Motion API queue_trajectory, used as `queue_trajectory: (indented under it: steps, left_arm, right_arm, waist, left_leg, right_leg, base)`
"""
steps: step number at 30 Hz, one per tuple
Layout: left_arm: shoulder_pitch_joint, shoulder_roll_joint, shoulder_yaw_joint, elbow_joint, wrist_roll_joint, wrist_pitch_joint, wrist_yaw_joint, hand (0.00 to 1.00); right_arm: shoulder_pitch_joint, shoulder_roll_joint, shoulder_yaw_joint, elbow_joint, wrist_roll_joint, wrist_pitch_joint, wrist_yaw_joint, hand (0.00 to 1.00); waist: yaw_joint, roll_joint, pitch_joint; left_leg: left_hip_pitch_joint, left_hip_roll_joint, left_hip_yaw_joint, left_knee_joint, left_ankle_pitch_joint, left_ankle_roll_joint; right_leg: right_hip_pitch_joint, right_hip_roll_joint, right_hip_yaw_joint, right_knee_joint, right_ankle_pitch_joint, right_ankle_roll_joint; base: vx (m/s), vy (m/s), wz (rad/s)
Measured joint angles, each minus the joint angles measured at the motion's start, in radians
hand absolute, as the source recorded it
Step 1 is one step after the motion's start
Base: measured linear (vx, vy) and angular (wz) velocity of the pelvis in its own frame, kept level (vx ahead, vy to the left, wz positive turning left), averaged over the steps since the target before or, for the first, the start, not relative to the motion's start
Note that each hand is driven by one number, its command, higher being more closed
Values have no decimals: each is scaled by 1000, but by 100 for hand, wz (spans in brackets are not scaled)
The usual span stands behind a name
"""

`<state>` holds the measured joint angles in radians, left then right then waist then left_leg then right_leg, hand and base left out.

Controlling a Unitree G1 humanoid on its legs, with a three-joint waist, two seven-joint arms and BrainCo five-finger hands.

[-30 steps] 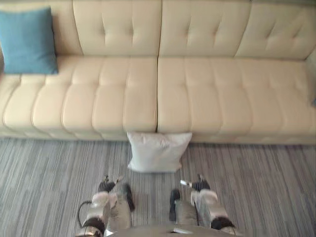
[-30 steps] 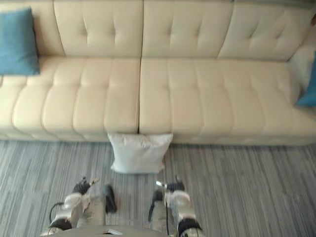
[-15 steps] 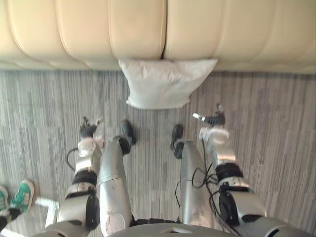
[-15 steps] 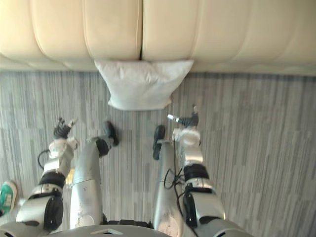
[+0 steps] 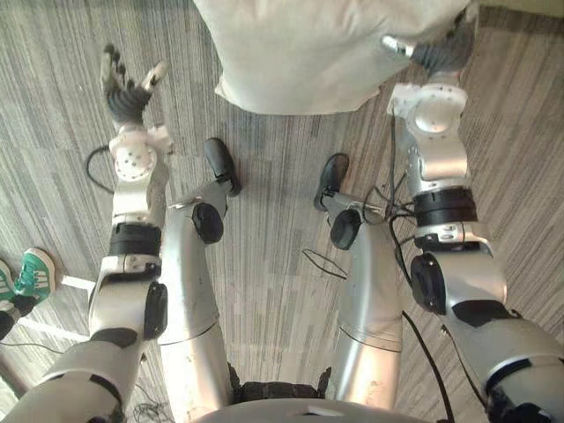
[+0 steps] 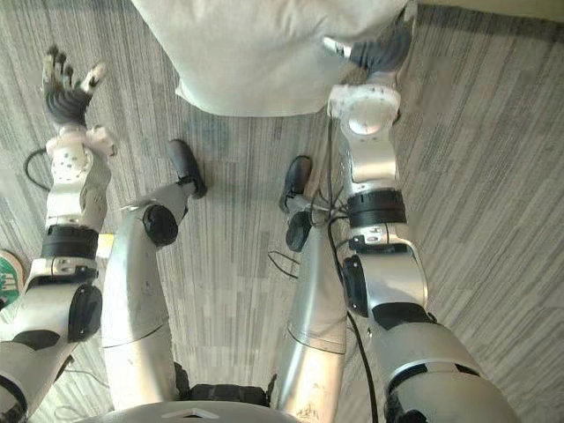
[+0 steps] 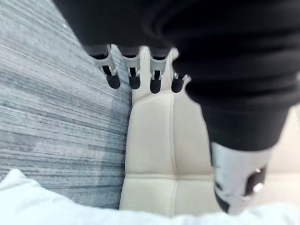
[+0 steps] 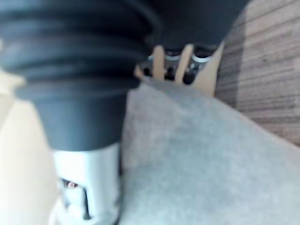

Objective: Pick up cushions and gather them together orderly.

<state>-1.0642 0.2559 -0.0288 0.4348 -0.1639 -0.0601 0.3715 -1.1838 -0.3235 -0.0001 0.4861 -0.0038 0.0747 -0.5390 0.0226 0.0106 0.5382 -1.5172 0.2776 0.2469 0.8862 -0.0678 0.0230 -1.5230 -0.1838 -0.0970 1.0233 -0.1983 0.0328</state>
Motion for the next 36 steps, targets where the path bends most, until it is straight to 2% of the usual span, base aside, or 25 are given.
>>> queue_trajectory:
  steps: [3, 6, 12, 16, 20, 24, 25, 26, 28, 33, 36]
  left_arm:
    - [-46, -10, -30, -8, 13, 13, 35, 100]
    - [-48, 19, -13, -8, 13, 19, 63, 100]
    - [-49, 59, -13, -16, 13, 40, 65, 100]
    - [23, 56, 6, -130, 10, 40, 67, 100]
    - [147, 16, 27, -274, 13, 35, 81, 100]
    - [305, -65, 24, -372, 23, 26, 82, 100]
    - [399, -103, 17, -409, 36, 19, 82, 100]
    - [430, -116, 12, -429, 44, 18, 82, 100]
    - [528, -151, -7, -502, 53, 11, 80, 100]
    - [731, -194, -55, -592, 82, -6, 57, 100]
    - [880, -212, -70, -604, 85, -7, 18, 100]
  right_arm:
    - [-9, 2, 22, -18, 6, 0, -8, 100]
    - [-6, 3, 40, -49, 19, -1, -7, 100]
    - [43, 27, 40, -123, 59, -6, 12, 100]
    - [142, 76, 39, -221, 87, -30, 36, 100]
    - [279, 133, 39, -335, 88, -51, 49, 100]
    - [431, 190, 37, -420, 85, -69, 72, 100]
    - [523, 204, 48, -446, 81, -85, 76, 100]
    - [555, 208, 52, -462, 78, -90, 78, 100]
    - [674, 213, 69, -554, 75, -100, 85, 100]
    - [917, 248, 92, -638, 39, -139, 146, 100]
    - [1094, 260, 121, -650, 35, -140, 197, 100]
  waist:
    - [-3, 0, 0]
    - [-11, 0, 0]
    - [-10, 1, -1]
    - [-23, 0, -2]
    - [-25, 0, -5]
    - [-25, -2, -29]
    - [-28, -3, -115]
    - [-27, -3, -132]
    - [-25, -4, -133]
    - [-30, -4, -134]
    - [-34, -7, -176]
  left_leg:
    - [-1, 11, -6, -7, 9, -5]
    - [-1, 15, -18, -23, 27, -17]
    - [36, 22, -33, -42, 45, -28]
    - [115, 23, -31, -72, 45, -30]
    - [239, 26, -27, -113, 37, -41]
    - [392, 20, -20, -162, 27, -55]
    - [403, 14, -20, -182, 22, -58]
    - [419, 14, -20, -188, 19, -61]
    - [529, 11, -17, -210, 8, -76]
    - [755, -4, -1, -247, -32, -75]
    - [912, -6, 17, -279, -61, -78]
  right_leg:
    - [-2, 14, -6, -7, 6, -10]
    - [3, 18, -25, -18, 12, -20]
    - [46, 32, -41, -36, 17, -29]
    - [131, 38, -50, -74, 22, -36]
    - [262, 53, -56, -137, 24, -36]
    - [423, 61, -66, -202, 24, -32]
    - [437, 61, -70, -226, 21, -27]
    - [454, 62, -72, -236, 20, -25]
    - [575, 66, -77, -273, 17, -21]
    - [809, 67, -79, -351, 5, -1]
    - [980, 82, -75, -431, 9, 16]
  base:
    - [-57, -13, -7]
    - [-44, -22, -3]
    - [-44, -32, 0]
    - [-22, -14, -4]
    - [-16, -31, -8]
    - [47, -24, 1]
    - [70, -18, 3]
    - [114, -6, 5]
    - [121, -2, 3]
    - [76, 14, 1]
    - [94, 38, -10]
